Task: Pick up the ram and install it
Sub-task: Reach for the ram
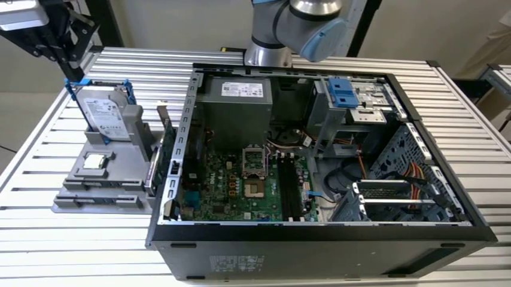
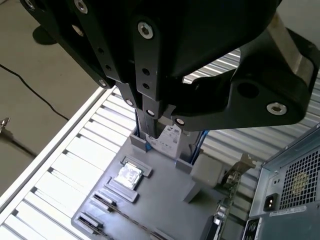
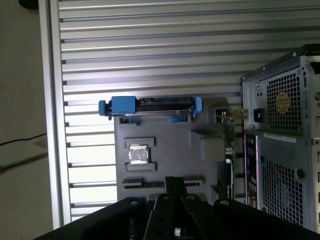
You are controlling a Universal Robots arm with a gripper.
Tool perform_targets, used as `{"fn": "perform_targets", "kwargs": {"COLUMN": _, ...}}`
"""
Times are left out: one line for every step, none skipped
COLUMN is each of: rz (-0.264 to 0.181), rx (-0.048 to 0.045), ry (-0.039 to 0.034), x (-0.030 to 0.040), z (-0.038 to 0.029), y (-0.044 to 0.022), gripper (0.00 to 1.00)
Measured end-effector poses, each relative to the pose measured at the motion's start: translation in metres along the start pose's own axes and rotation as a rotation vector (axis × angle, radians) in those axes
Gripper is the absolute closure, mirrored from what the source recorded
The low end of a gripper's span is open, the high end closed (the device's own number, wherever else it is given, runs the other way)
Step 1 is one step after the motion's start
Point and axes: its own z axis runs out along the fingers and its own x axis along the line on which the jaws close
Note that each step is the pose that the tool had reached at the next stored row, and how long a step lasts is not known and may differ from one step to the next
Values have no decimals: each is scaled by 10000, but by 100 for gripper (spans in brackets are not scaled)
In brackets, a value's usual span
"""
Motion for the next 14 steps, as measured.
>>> {"fn": "perform_targets", "kwargs": {"rz": -12, "rx": 0, "ry": 2, "x": -1, "z": 0, "y": -18, "gripper": 100}}
{"fn": "perform_targets", "kwargs": {"rz": -21, "rx": -1, "ry": 2, "x": -2, "z": 1, "y": -36, "gripper": 100}}
{"fn": "perform_targets", "kwargs": {"rz": -30, "rx": -3, "ry": 1, "x": -4, "z": 3, "y": -53, "gripper": 100}}
{"fn": "perform_targets", "kwargs": {"rz": -39, "rx": -5, "ry": 3, "x": -4, "z": 5, "y": -66, "gripper": 100}}
{"fn": "perform_targets", "kwargs": {"rz": -49, "rx": -6, "ry": 3, "x": -5, "z": 9, "y": -72, "gripper": 100}}
{"fn": "perform_targets", "kwargs": {"rz": -59, "rx": -7, "ry": 3, "x": -6, "z": 12, "y": -77, "gripper": 100}}
{"fn": "perform_targets", "kwargs": {"rz": -67, "rx": -8, "ry": 3, "x": -5, "z": 17, "y": -82, "gripper": 100}}
{"fn": "perform_targets", "kwargs": {"rz": -72, "rx": -6, "ry": 5, "x": -4, "z": 20, "y": -85, "gripper": 100}}
{"fn": "perform_targets", "kwargs": {"rz": -74, "rx": -6, "ry": 4, "x": 0, "z": 22, "y": -86, "gripper": 100}}
{"fn": "perform_targets", "kwargs": {"rz": -76, "rx": -5, "ry": 6, "x": 8, "z": 24, "y": -87, "gripper": 100}}
{"fn": "perform_targets", "kwargs": {"rz": -76, "rx": -5, "ry": 7, "x": 18, "z": 26, "y": -88, "gripper": 100}}
{"fn": "perform_targets", "kwargs": {"rz": -76, "rx": -6, "ry": 9, "x": 25, "z": 29, "y": -89, "gripper": 100}}
{"fn": "perform_targets", "kwargs": {"rz": -76, "rx": -4, "ry": 42, "x": 26, "z": 31, "y": -89, "gripper": 100}}
{"fn": "perform_targets", "kwargs": {"rz": -73, "rx": -2, "ry": 74, "x": 29, "z": 30, "y": -89, "gripper": 100}}
